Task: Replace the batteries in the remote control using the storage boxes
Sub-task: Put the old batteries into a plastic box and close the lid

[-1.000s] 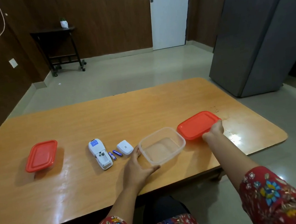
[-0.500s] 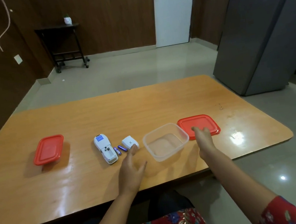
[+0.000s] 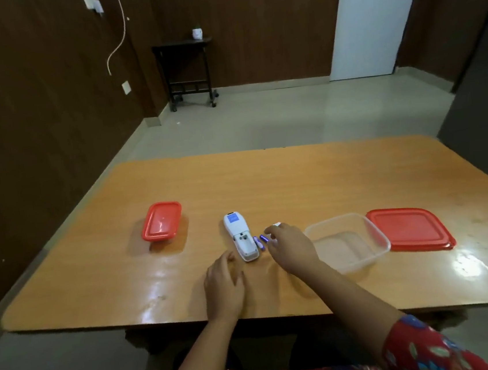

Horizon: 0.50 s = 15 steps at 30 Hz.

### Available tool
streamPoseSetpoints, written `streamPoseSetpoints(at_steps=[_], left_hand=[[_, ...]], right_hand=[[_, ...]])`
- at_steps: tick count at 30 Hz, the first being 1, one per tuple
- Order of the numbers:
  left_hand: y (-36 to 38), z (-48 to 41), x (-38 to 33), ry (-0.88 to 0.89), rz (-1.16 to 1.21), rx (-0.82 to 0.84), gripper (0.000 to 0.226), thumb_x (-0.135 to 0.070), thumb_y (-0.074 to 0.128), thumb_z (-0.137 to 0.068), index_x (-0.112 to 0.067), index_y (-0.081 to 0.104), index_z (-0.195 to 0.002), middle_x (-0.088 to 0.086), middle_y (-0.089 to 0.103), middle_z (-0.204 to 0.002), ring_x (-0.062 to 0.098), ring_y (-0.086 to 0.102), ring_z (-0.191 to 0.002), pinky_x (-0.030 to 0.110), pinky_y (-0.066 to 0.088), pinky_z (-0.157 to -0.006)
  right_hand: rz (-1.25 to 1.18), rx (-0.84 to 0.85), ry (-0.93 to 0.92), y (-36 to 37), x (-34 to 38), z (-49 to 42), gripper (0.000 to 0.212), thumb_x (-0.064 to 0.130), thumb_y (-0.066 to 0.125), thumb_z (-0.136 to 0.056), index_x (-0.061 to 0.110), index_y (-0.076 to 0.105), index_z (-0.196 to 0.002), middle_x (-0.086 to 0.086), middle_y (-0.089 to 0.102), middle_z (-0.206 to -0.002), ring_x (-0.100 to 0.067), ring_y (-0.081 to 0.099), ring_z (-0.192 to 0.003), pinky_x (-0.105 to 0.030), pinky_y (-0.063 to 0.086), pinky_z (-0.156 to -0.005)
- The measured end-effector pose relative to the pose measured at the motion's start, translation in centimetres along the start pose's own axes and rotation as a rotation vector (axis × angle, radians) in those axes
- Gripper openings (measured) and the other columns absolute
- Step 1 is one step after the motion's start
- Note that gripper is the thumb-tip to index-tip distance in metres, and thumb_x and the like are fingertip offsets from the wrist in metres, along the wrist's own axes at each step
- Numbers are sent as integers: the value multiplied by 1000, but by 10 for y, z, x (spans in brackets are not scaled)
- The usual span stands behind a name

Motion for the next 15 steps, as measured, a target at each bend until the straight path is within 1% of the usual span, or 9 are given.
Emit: streamPoseSetpoints(at_steps=[2, 5, 8, 9, 12, 15], left_hand=[[2, -1, 2, -10, -19, 4, 43, -13, 61, -82, -14, 55, -125, 1, 62, -124, 23, 53, -117, 37, 40, -101], [5, -1, 3, 0, -77, 7, 42, -18, 58, -85, -19, 53, -127, -4, 60, -127, 18, 51, -119, 34, 39, -102], [6, -2, 4, 3, -103, 12, 42, -21, 57, -87, -21, 51, -128, -5, 58, -128, 16, 49, -121, 32, 38, -103], [7, -2, 5, 3, -109, 14, 42, -22, 56, -87, -20, 51, -128, -5, 58, -129, 16, 49, -121, 32, 38, -103], [6, -2, 6, 0, -115, 12, 41, -22, 56, -88, -20, 51, -129, -4, 57, -130, 15, 48, -123, 32, 38, -104], [6, -2, 6, 3, -111, 2, 40, -22, 55, -88, -20, 51, -128, -5, 58, -129, 15, 49, -122, 33, 38, -104]], right_hand=[[105, 52, -8, 11, 7, -12, 37, 28, 44, -95, 19, 52, -130, -9, 54, -126, -29, 49, -118, -39, 47, -88], [279, 130, -31, 25, 15, -23, 40, 25, 42, -96, 22, 45, -135, -8, 48, -132, -29, 43, -124, -39, 45, -89], [408, 148, -34, 32, 20, -28, 34, 22, 43, -96, 19, 48, -130, -8, 49, -131, -28, 43, -124, -35, 43, -84], [419, 141, -14, 33, 19, -29, 32, 22, 43, -97, 17, 48, -128, -8, 48, -130, -28, 43, -124, -35, 43, -84], [412, 116, 42, 36, 13, -26, 31, 25, 42, -98, 12, 46, -126, -9, 48, -130, -27, 42, -125, -37, 46, -88], [333, 90, 79, 36, 9, -23, 28, 24, 41, -98, 11, 51, -121, -11, 47, -127, -27, 45, -119, -36, 44, -83]])
Point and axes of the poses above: each hand's wrist, its own z-axis away from the middle knuckle, its own y-axis out of the palm, x = y × z, the point moved 8 cm from there along -z, towards the middle knuckle
